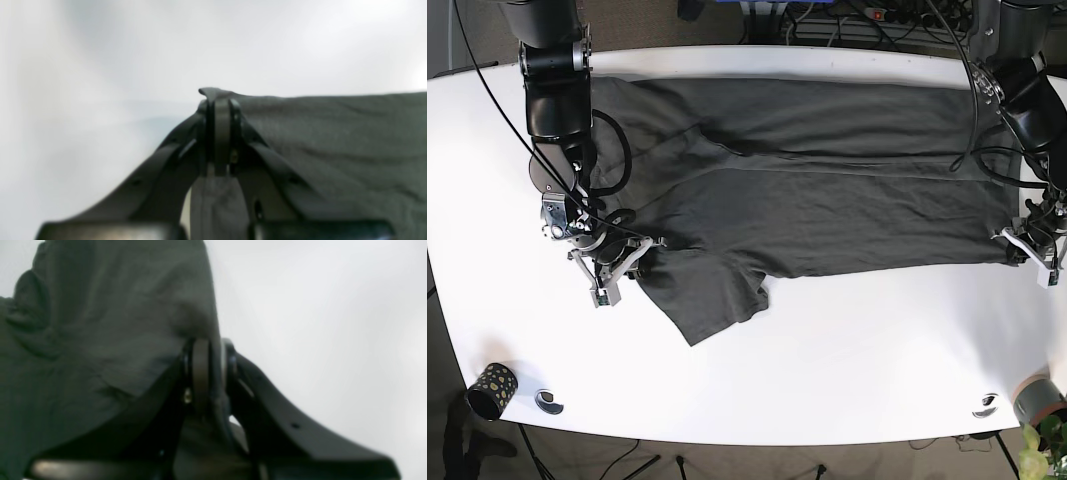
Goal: Fold the T-shirt properly
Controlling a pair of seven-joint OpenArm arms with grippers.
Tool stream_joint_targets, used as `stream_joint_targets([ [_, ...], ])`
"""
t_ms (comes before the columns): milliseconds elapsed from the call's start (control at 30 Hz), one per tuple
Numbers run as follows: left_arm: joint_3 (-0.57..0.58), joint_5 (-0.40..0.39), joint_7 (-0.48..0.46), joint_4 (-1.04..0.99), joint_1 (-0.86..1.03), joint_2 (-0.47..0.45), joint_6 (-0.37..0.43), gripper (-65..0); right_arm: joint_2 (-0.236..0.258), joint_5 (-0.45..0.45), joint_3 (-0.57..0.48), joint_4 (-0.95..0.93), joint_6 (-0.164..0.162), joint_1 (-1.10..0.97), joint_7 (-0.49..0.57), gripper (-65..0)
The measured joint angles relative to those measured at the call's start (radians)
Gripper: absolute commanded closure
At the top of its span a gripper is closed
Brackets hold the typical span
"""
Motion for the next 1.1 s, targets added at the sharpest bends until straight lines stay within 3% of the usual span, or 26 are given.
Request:
stream_joint_targets([
  [133, 0.001, -0.008, 0.049, 0.093, 0.043, 0.013, -0.003, 0.0, 0.023, 0.010, -0.002, 0.066, 0.003, -0.037, 0.001, -5.7],
  [367, 0.002, -0.137, 0.056, 0.247, 0.153, 0.020, -0.003, 0.0, 0.024, 0.003, 0.050, 0.194, 0.005, -0.096, -0.075, -5.7],
  [733, -0.007, -0.159, 0.156, 0.396, 0.205, 0.024, -0.003, 0.0, 0.030, 0.002, 0.089, 0.366, 0.003, -0.178, -0.131, -5.7],
  [1100, -0.038, -0.158, 0.162, 0.418, 0.229, 0.041, -0.003, 0.0, 0.026, 0.002, 0.089, 0.341, 0.003, -0.161, -0.141, -5.7],
])
